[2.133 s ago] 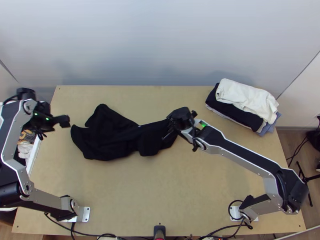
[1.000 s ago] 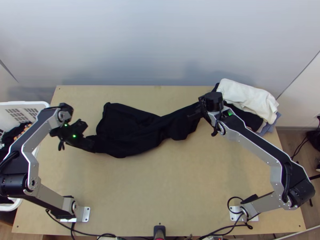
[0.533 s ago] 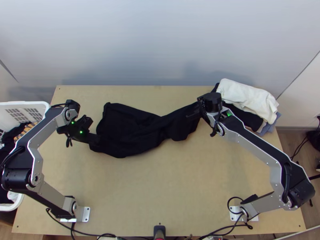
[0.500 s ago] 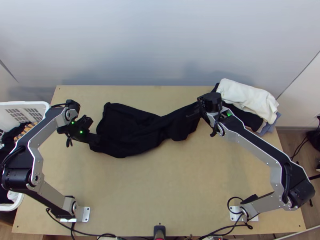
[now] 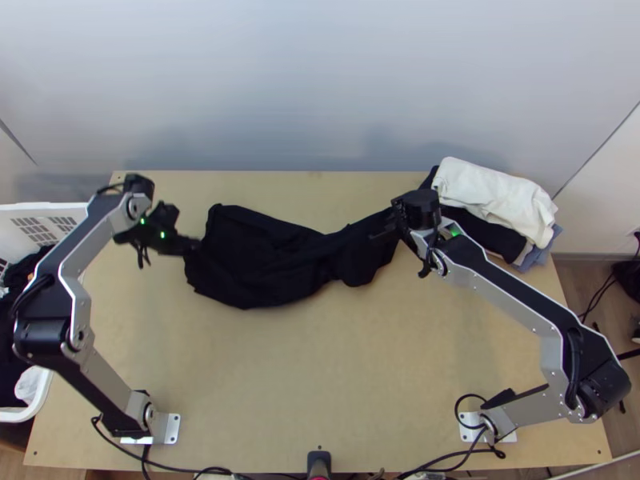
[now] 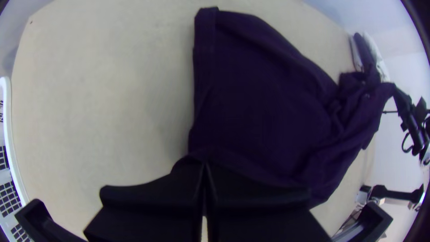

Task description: Fold the t-shirt

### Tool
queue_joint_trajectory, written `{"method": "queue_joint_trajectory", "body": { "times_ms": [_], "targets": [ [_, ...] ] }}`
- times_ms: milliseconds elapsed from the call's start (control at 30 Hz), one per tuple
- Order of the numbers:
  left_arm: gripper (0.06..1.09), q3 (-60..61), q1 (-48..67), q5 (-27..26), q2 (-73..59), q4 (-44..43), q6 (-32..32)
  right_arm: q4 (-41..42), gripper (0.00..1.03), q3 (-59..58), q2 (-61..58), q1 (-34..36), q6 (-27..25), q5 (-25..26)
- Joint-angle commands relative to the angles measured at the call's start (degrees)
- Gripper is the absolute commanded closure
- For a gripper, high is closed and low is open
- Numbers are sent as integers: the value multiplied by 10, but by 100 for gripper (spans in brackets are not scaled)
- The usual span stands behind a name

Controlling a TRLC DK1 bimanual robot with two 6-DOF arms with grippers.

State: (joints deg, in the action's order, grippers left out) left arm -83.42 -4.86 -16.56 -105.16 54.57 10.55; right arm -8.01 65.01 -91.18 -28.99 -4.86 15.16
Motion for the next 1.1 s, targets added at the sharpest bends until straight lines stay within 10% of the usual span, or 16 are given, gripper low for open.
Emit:
{"method": "queue_joint_trajectory", "body": {
  "times_ms": [0,433,500,567,600,1067],
  "targets": [
    [105,-149,13,-5,-74,-1,-79,-1,100,-16,6,-5,6,2],
    [105,-404,95,3,-277,14,-172,0,100,-31,10,-15,13,14],
    [79,-417,105,3,-286,13,-180,0,100,-35,12,-20,13,18],
    [15,-417,112,4,-282,15,-182,4,100,-44,15,-31,13,22],
    [10,-420,112,5,-276,16,-185,4,100,-45,16,-34,13,25],
    [11,-388,17,-37,-213,79,-156,7,100,-52,14,-39,13,28]
  ]
}}
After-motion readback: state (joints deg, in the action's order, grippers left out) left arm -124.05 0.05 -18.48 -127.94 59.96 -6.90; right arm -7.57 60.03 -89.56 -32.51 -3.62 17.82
